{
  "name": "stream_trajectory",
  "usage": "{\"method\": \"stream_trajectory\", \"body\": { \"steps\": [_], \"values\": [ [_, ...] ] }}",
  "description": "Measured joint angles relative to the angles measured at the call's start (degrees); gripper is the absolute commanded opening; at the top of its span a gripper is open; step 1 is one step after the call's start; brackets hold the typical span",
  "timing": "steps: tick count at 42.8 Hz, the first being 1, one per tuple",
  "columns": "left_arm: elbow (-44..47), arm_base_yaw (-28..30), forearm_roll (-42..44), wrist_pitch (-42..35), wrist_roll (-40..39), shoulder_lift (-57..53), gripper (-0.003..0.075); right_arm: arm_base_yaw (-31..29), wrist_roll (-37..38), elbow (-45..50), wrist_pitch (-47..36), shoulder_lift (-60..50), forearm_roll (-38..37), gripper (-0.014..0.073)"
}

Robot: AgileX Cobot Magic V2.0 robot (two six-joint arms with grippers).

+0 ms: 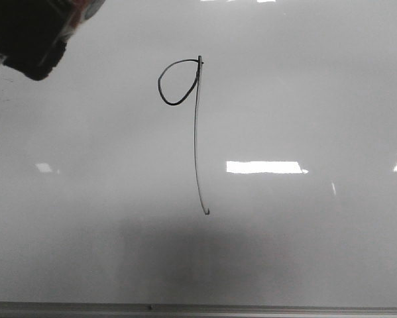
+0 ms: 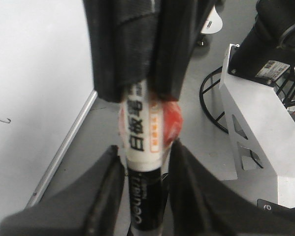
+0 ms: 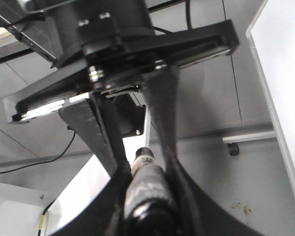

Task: Write number 9 on whiteboard

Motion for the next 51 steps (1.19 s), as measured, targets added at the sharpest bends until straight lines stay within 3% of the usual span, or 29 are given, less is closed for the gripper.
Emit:
{"method": "stream_trajectory", "body": {
  "steps": [7,14,17,24,28,36,46,51],
  "values": [
    [-0.1,0.0,0.3,0.5,-0.4,0.1,-0.0014,0.0,0.1,-0.1,-0.3,-0.1,-0.9,-0.0067],
    [-0.1,0.0,0.4,0.6,-0.7,0.2,-0.0019,0.2,0.1,-0.1,-0.3,-0.3,-1.6,-0.0056],
    [-0.1,0.0,0.4,0.6,-0.8,0.2,-0.0019,0.2,0.1,-0.2,-0.5,-0.3,-1.6,0.0044],
    [-0.1,0.0,1.3,0.5,-0.8,0.2,-0.0019,0.2,0.1,-0.2,-0.9,-0.3,-1.3,0.0458],
    [-0.1,0.0,4.2,0.0,-1.8,0.3,-0.0019,0.2,0.2,-1.1,-2.0,-0.3,0.8,0.0549],
    [-0.1,0.0,15.3,-5.9,-12.9,2.5,-0.0019,0.1,0.5,-2.2,-7.3,-3.3,1.2,0.0444],
    [-0.1,0.6,35.4,-14.6,-38.7,7.9,-0.0019,0.1,9.2,2.0,-15.5,-14.9,-10.6,0.0294],
    [-0.1,4.3,41.5,-18.6,-50.2,11.2,-0.0019,0.1,15.9,8.3,-19.6,-22.7,-16.3,0.0151]
  ]
}}
